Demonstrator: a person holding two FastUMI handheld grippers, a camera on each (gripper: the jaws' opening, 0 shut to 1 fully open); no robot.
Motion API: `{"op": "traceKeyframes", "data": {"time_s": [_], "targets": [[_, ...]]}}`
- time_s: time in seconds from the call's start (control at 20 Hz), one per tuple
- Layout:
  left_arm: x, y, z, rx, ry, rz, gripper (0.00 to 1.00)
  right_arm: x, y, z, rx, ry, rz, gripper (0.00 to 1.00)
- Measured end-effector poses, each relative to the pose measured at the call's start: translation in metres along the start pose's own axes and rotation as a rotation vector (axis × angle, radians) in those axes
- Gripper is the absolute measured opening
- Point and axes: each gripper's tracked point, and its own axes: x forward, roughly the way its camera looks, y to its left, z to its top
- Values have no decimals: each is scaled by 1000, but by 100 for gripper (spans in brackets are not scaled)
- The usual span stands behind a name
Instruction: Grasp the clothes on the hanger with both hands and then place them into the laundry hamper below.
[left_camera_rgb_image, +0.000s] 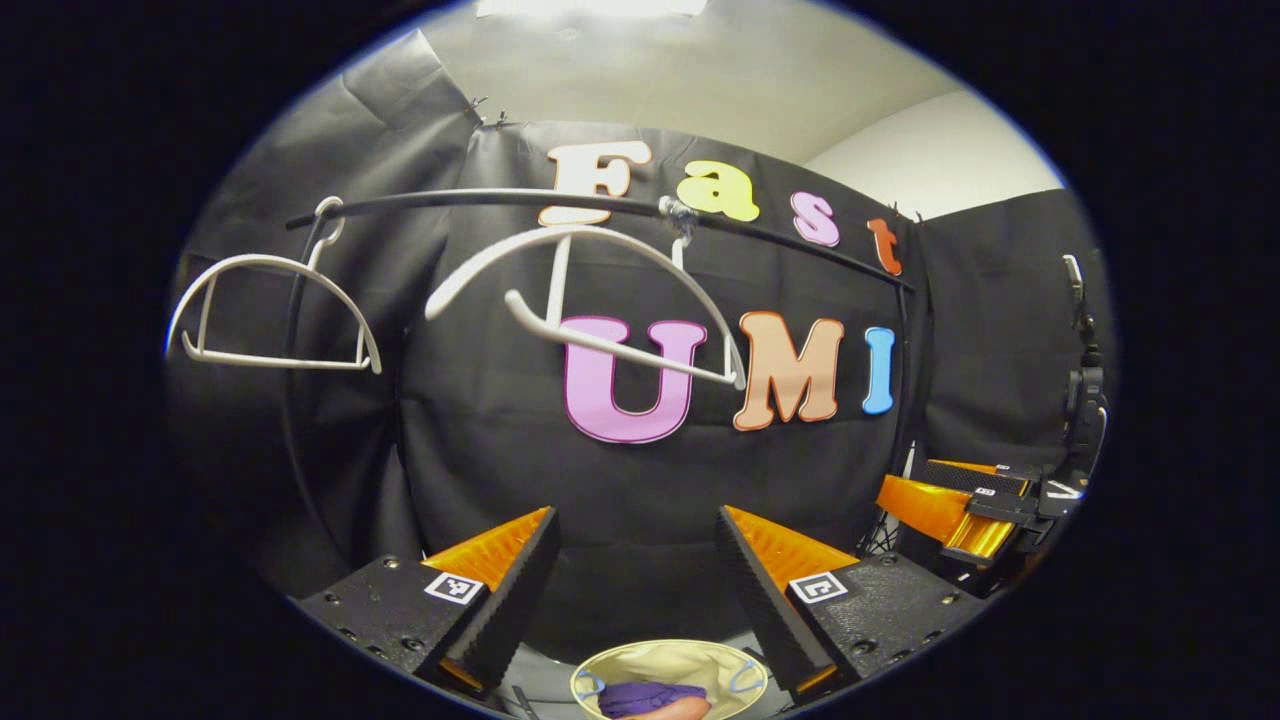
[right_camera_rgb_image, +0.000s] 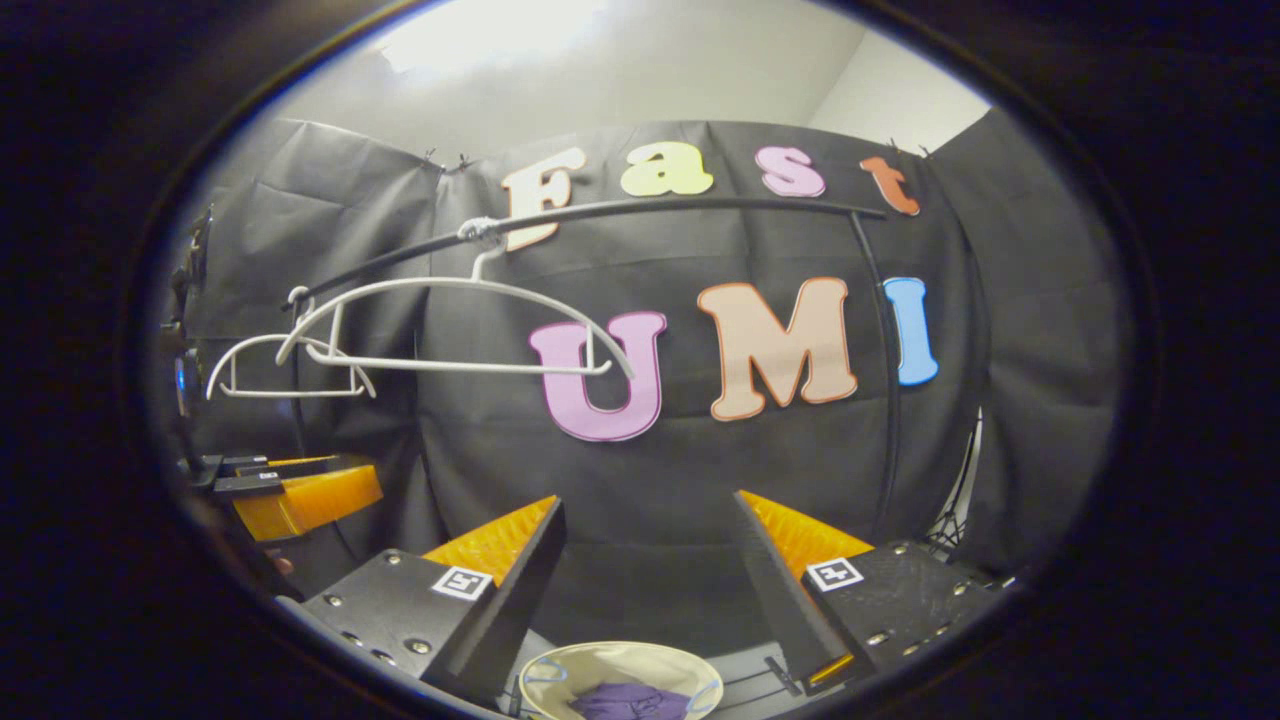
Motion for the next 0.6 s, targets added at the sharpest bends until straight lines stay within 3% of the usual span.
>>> {"op": "traceKeyframes", "data": {"time_s": [0.2, 0.35, 0.45, 0.5, 0.55, 0.6], "targets": [[-9, 11, 18, 6, -42, 66, 92, -28, -3, 28, 23, -75, -3, 98], [-16, 14, 28, 91, -62, 136, 92, -44, 9, 56, 36, -114, 99, 98], [-21, 10, 45, 120, -126, 170, 92, -54, 6, 70, 28, -112, 120, 100], [-23, 3, 48, 121, -145, 165, 92, -59, -2, 78, 11, -125, 116, 92], [-25, -4, 51, 111, -154, 157, 92, -64, -8, 82, -3, -131, 111, 92], [-28, -10, 51, 94, -162, 148, 92, -67, -11, 85, -10, -134, 111, 100]]}}
